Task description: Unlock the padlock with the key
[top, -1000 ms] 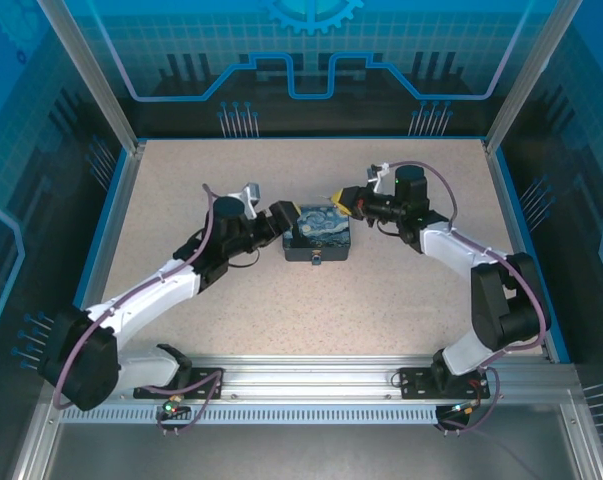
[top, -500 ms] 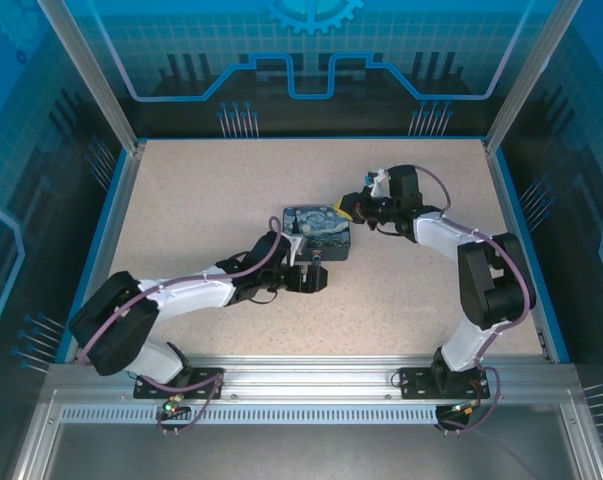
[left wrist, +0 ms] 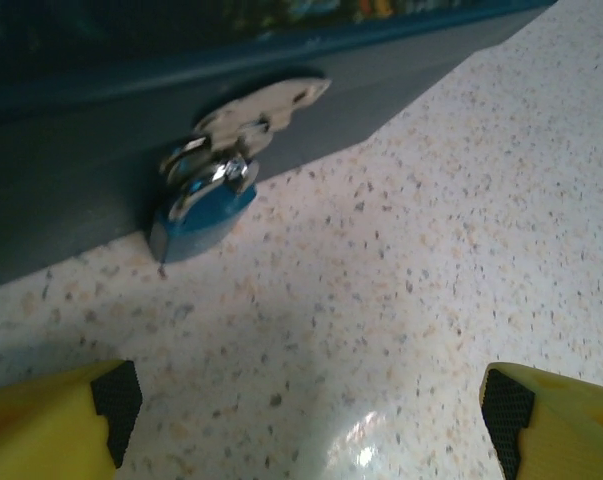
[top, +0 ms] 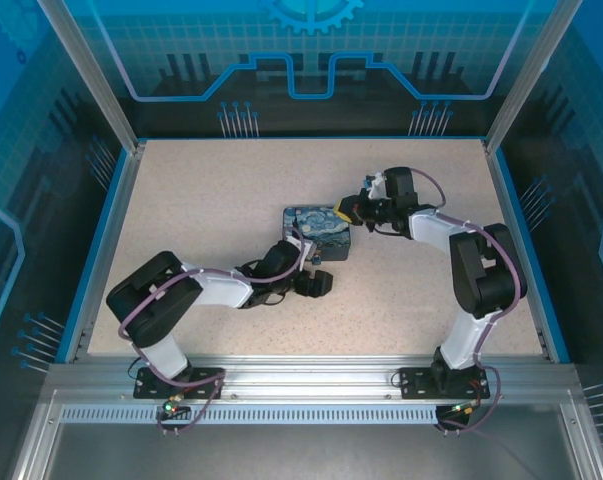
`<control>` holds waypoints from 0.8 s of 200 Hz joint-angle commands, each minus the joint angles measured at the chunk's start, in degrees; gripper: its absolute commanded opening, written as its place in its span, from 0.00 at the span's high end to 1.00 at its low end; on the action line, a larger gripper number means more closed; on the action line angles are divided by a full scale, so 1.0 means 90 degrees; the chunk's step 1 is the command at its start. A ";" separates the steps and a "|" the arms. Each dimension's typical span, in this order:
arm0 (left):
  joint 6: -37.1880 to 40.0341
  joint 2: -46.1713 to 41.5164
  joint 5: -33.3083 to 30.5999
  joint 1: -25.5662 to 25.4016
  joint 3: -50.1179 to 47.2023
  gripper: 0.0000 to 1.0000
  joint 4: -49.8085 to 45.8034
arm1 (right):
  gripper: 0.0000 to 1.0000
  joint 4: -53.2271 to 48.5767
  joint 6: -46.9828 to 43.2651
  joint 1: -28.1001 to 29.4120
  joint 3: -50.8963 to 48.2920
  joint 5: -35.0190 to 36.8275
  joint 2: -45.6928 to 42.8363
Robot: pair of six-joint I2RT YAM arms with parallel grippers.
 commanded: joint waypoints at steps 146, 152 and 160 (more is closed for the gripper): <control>0.0289 0.1251 -0.0999 -0.0527 0.0226 0.09 0.1898 | 1.00 -0.0571 -0.0322 -0.0017 0.0308 0.0052 0.0155; 0.0216 0.1225 -0.0866 -0.0525 0.0217 0.09 0.1964 | 1.00 -0.0591 -0.0340 -0.0017 0.0313 0.0052 0.0150; 0.0100 0.1195 -0.0712 -0.0524 0.0199 0.09 0.2059 | 1.00 -0.0617 -0.0359 -0.0017 0.0315 0.0058 0.0143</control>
